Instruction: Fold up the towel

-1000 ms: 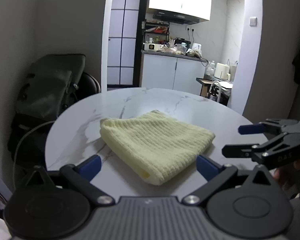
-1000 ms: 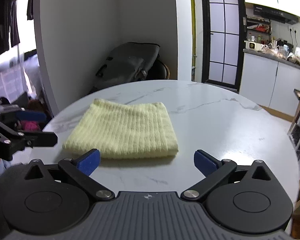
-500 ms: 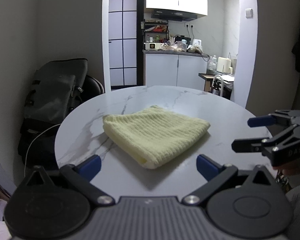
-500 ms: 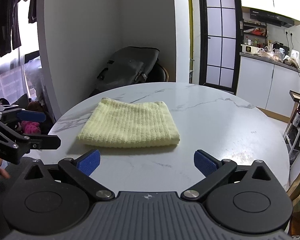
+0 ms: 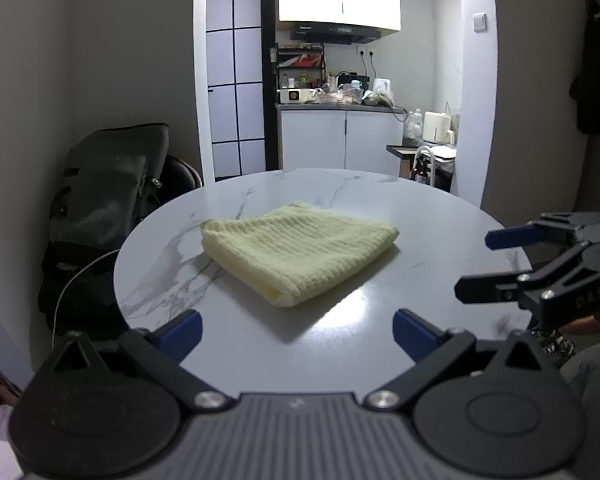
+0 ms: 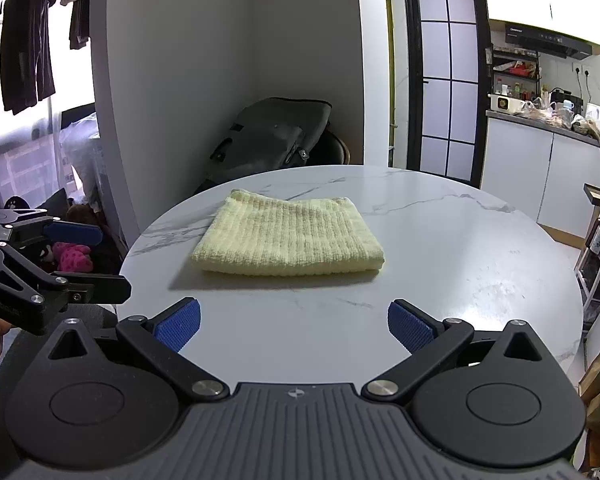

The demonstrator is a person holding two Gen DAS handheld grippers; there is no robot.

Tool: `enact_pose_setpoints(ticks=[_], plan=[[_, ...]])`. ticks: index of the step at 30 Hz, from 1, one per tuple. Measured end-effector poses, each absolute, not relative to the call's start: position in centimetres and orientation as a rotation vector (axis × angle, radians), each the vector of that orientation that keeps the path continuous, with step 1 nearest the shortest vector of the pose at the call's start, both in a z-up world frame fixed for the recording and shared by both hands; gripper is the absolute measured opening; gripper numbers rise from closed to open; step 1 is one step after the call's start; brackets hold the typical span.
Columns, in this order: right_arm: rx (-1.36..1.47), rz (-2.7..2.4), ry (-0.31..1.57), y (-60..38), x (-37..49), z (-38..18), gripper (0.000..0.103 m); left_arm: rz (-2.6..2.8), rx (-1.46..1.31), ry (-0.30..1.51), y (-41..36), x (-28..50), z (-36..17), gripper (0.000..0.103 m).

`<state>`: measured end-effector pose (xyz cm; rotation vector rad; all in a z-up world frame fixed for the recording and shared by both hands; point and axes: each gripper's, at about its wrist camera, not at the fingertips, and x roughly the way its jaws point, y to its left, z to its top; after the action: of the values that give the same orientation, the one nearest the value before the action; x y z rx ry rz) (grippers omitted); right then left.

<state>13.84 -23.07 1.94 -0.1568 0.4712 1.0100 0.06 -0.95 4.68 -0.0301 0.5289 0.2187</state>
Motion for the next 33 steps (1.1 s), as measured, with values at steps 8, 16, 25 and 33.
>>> enact_pose_setpoints(ticks=[8,16,25,33], plan=[[-0.112,0.986,0.407,-24.0,12.8,1.2,0.102,0.234,-0.077,0.499,-0.5,-1.2,3.9,0.103],[-0.111,1.001,0.388,-24.3,12.5,1.1,0.102,0.234,-0.128,0.477,0.5,-1.3,3.6,0.103],[-0.126,0.997,0.392,-23.3,12.4,0.1,0.102,0.238,-0.106,0.455,0.4,-1.3,3.2,0.103],[-0.134,0.963,0.409,-23.3,12.4,-0.2,0.102,0.305,-0.146,0.433,1.5,-2.0,2.7,0.103]])
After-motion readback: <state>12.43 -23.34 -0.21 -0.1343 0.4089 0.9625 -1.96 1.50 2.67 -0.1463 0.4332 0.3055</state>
